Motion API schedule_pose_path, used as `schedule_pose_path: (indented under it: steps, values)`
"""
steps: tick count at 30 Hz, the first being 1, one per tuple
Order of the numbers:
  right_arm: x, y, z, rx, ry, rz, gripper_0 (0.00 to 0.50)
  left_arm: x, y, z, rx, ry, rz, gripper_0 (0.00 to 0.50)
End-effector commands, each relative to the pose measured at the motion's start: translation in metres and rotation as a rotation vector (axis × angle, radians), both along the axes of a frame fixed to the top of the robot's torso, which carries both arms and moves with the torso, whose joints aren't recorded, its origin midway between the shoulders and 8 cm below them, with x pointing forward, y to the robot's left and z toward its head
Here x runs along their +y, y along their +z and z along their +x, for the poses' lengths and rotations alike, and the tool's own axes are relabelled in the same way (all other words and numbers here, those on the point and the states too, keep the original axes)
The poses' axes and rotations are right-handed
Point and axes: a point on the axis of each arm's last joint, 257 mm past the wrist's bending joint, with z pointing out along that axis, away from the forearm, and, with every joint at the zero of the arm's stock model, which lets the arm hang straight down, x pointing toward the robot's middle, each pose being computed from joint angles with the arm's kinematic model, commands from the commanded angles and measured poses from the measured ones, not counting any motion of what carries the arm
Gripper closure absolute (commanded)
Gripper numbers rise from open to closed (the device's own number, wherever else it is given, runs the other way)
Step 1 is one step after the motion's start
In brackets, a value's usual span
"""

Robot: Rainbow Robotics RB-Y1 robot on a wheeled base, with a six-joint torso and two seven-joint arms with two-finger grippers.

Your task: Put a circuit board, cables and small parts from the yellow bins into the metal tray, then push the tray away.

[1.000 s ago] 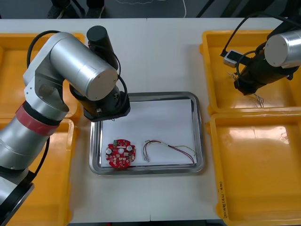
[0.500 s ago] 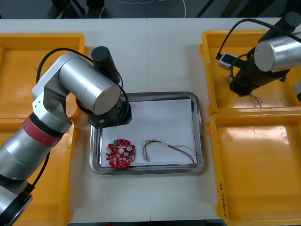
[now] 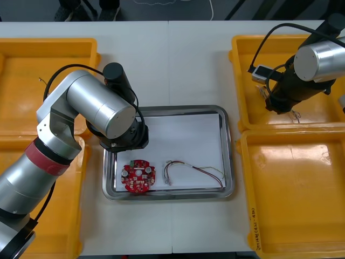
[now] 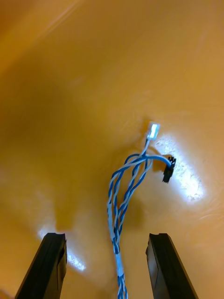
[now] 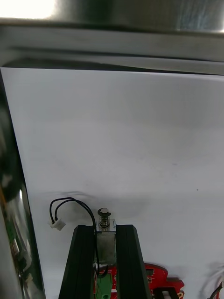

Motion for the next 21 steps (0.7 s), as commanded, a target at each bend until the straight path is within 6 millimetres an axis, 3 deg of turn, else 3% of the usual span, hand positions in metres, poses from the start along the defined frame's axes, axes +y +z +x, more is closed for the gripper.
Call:
schedule_pose_path:
  steps: [1,2,3,5,7,14,21]
  values:
    - [-0.027,0.026,0.005,-0.034,0.004,-0.029,0.0,-0.013,-0.004,-0.003,-0.014,-0.074,0.004,0.339]
    - [-0.031,0.024,0.003,-0.03,0.003,-0.031,0.0,-0.013,-0.004,-0.003,-0.014,-0.073,0.005,0.248]
    - [-0.033,0.024,0.002,-0.027,0.002,-0.033,0.0,-0.013,-0.004,-0.003,-0.014,-0.073,0.005,0.201]
    - [-0.037,0.019,-0.001,-0.02,0.004,-0.033,0.0,-0.014,-0.004,-0.003,-0.014,-0.074,0.003,0.042]
    - [-0.041,0.015,-0.002,-0.02,0.004,-0.033,0.0,-0.014,-0.004,-0.003,-0.017,-0.074,0.003,0.0]
    - [-0.048,0.002,-0.004,-0.029,0.004,-0.029,0.0,-0.012,0.004,0.001,-0.031,-0.066,-0.007,0.0]
    - [-0.045,-0.003,-0.006,-0.025,0.009,-0.017,0.0,-0.008,0.033,-0.003,-0.053,-0.068,-0.019,0.0]
